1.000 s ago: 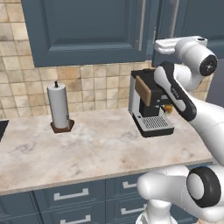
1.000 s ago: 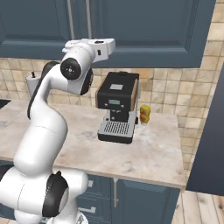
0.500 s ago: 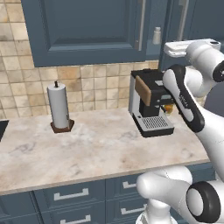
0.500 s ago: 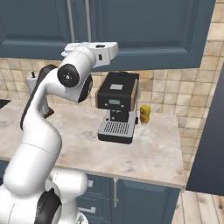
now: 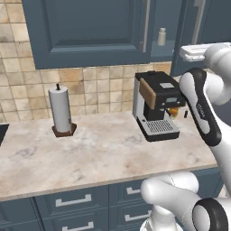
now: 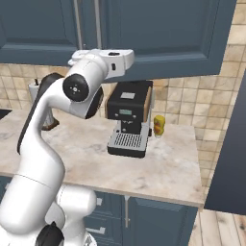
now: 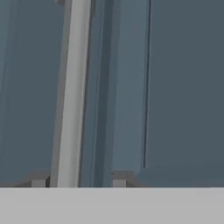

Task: Pick the sponge and dish brush from the cabinet and place them on the counter.

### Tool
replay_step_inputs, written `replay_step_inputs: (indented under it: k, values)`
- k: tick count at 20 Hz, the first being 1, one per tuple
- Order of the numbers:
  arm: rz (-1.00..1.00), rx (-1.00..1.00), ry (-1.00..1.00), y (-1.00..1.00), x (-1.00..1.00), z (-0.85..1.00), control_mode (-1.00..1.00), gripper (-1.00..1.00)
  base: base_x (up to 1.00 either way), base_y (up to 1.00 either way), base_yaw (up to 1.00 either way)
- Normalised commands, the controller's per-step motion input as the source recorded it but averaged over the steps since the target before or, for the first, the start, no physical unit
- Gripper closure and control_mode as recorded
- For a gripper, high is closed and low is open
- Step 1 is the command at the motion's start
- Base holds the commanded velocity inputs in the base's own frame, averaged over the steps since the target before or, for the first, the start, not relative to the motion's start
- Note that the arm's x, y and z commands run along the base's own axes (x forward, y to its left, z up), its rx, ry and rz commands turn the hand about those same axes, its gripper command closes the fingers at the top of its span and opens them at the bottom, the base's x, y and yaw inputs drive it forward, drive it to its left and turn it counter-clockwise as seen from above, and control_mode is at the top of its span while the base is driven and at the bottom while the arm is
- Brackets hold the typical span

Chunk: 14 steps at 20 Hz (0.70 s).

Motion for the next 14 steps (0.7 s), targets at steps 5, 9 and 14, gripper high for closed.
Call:
replay_step_inputs:
  k: [5, 9, 14]
  values:
    - [0.0, 0.0, 0.04, -0.58, -0.45, 0.04, -1.0, 1.0, 0.0, 0.0, 0.0]
    - [0.0, 0.0, 0.04, -0.56, -0.41, 0.03, -1.0, 1.0, 0.0, 0.0, 0.0]
    - [0.0, 0.0, 0.04, -0.41, -0.36, 0.01, -1.0, 1.0, 0.0, 0.0, 0.0]
